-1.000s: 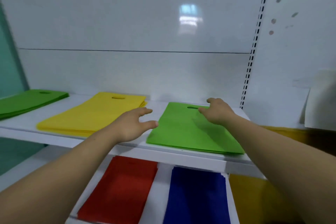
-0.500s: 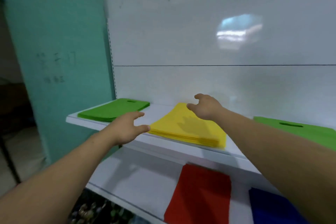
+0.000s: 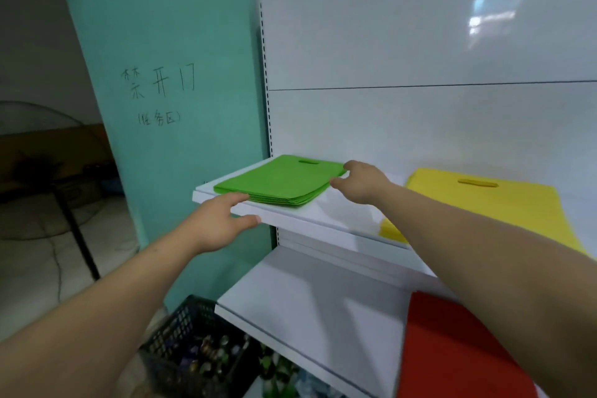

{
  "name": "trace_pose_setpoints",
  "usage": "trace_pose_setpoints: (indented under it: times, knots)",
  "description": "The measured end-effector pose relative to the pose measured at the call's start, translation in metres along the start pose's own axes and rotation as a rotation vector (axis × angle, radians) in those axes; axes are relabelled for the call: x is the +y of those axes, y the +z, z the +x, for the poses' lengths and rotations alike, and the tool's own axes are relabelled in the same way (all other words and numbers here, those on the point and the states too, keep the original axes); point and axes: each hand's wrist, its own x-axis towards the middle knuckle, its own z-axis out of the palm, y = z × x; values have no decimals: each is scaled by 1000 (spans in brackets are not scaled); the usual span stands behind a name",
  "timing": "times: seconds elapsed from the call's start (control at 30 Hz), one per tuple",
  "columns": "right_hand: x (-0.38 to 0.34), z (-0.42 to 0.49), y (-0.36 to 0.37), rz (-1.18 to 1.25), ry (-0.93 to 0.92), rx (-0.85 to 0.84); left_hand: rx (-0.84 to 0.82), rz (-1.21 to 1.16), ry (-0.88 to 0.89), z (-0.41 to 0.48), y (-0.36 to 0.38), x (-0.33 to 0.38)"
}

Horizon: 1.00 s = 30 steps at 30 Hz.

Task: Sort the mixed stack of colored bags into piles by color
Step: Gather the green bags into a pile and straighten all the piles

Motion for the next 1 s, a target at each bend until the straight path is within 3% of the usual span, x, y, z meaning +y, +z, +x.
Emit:
trace_pose_setpoints:
  times: [0.3, 0.53, 0.7, 0.8, 1.0]
  knots:
    - [-8, 118, 70, -62, 85, -29, -22, -16, 11, 119, 18, -56]
    - [-8, 164, 96, -127, 346, 17, -55, 30, 57, 207, 16, -96]
    - [-11, 173, 98, -95, 401, 28, -222, 50, 128, 259, 17, -121]
    - [-15, 170, 96, 10, 456, 97, -358, -43, 156, 276, 26, -131]
    - [-18, 157, 112, 89, 464, 360, -307, -148, 237, 281, 42, -147]
